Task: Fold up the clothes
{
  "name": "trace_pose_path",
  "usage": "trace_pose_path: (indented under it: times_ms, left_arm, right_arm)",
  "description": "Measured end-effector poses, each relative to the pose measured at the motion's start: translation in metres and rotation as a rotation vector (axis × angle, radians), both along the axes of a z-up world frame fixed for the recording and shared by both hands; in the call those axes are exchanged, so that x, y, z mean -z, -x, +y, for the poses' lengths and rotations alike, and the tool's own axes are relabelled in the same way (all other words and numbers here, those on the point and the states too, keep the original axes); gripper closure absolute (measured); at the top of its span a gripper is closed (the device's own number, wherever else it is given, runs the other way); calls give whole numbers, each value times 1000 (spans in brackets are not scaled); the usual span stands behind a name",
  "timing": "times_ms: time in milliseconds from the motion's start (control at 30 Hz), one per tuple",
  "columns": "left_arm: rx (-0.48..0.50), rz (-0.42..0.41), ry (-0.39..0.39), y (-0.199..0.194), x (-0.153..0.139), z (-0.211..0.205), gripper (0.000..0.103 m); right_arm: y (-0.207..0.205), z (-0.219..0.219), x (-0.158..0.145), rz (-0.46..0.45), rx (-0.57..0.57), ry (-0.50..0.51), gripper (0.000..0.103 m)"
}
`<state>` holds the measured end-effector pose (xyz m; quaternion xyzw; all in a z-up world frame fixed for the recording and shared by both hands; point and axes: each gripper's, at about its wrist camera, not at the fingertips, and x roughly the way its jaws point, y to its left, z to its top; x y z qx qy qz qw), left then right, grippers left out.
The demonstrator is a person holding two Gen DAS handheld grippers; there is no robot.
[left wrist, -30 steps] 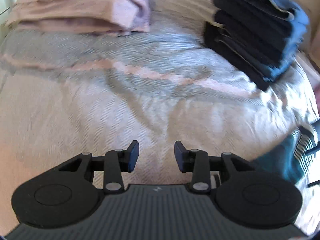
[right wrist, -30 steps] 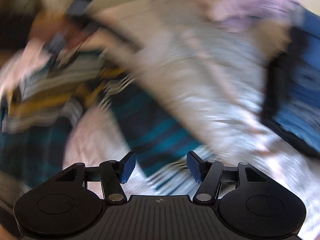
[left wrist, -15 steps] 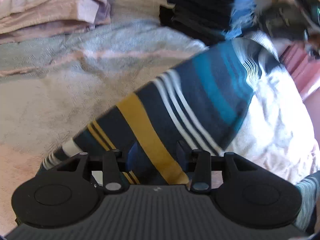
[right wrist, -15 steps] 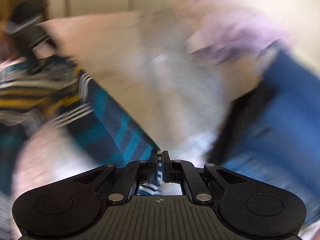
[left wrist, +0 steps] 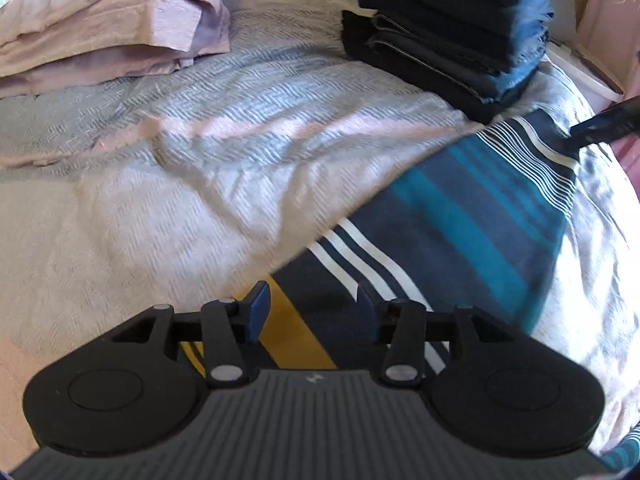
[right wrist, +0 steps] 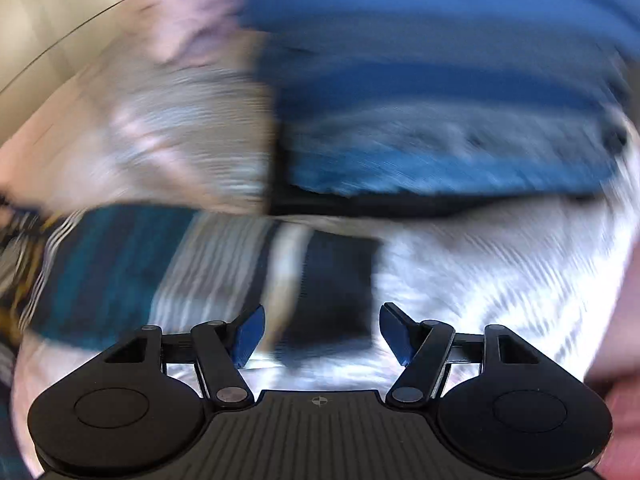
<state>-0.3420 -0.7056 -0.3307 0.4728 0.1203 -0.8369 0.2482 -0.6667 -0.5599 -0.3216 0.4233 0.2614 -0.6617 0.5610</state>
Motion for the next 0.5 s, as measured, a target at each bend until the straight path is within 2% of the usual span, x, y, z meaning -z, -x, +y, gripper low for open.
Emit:
trace_pose_path:
  times_ms: [133, 267, 433, 500]
  left_arm:
    - [-103, -15, 0, -24, -6, 34, 60]
    - [-272, -29, -10, -72, -19, 90, 59]
    - [-518, -121, -31, -152, -31, 174, 55]
    - [-614, -164, -33, -187, -36, 206, 53]
  right_arm:
    - [17, -5, 8, 14, 41, -55, 36]
    - [-4, 0, -26, 86, -13, 22, 36]
    - [-60, 7, -49, -47, -161, 61, 36]
    - [-96, 9, -52, -94, -250, 56, 36]
